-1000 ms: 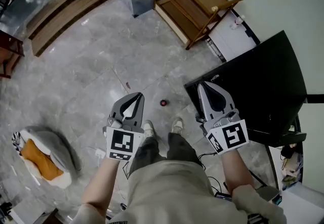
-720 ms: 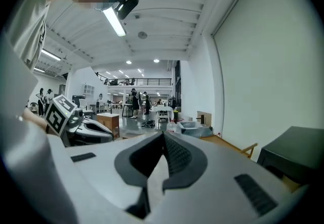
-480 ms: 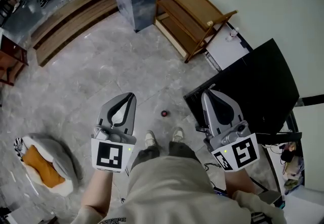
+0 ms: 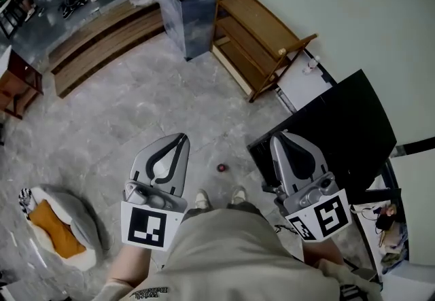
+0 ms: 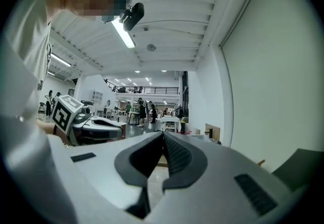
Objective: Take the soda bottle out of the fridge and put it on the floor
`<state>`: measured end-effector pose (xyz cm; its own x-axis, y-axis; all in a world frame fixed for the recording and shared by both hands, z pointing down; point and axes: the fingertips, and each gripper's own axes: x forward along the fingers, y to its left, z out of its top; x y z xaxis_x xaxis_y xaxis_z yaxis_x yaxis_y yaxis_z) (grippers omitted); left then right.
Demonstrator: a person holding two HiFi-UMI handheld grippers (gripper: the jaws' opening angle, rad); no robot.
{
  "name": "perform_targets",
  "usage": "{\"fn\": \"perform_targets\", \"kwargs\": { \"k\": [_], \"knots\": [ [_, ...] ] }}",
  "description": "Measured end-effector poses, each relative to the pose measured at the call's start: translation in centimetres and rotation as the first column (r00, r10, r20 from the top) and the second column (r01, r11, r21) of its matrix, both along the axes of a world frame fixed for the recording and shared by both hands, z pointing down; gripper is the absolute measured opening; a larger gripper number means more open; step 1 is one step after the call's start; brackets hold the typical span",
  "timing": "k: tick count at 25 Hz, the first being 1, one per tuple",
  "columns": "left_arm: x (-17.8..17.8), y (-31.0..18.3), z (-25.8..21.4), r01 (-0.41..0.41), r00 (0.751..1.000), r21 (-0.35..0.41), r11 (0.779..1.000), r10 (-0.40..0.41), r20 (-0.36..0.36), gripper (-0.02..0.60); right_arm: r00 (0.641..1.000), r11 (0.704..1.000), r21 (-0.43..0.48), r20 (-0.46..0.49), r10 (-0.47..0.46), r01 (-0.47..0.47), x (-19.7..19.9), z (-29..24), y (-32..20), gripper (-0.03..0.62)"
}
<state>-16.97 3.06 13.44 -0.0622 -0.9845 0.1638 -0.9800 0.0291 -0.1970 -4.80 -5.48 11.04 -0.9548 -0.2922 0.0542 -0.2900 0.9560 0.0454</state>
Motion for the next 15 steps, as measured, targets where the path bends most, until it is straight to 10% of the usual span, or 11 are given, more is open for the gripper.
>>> {"fn": "perform_targets", "kwargs": {
  "k": [15],
  "knots": [
    [-1.9, 0.4, -3.3, 0.033, 0.999, 0.029, 0.999, -0.034, 0.026, 0.006, 0.998, 0.994, 0.094, 0.028, -0.064, 0.061, -2.0, -4.4, 0.3, -0.003]
  ]
}}
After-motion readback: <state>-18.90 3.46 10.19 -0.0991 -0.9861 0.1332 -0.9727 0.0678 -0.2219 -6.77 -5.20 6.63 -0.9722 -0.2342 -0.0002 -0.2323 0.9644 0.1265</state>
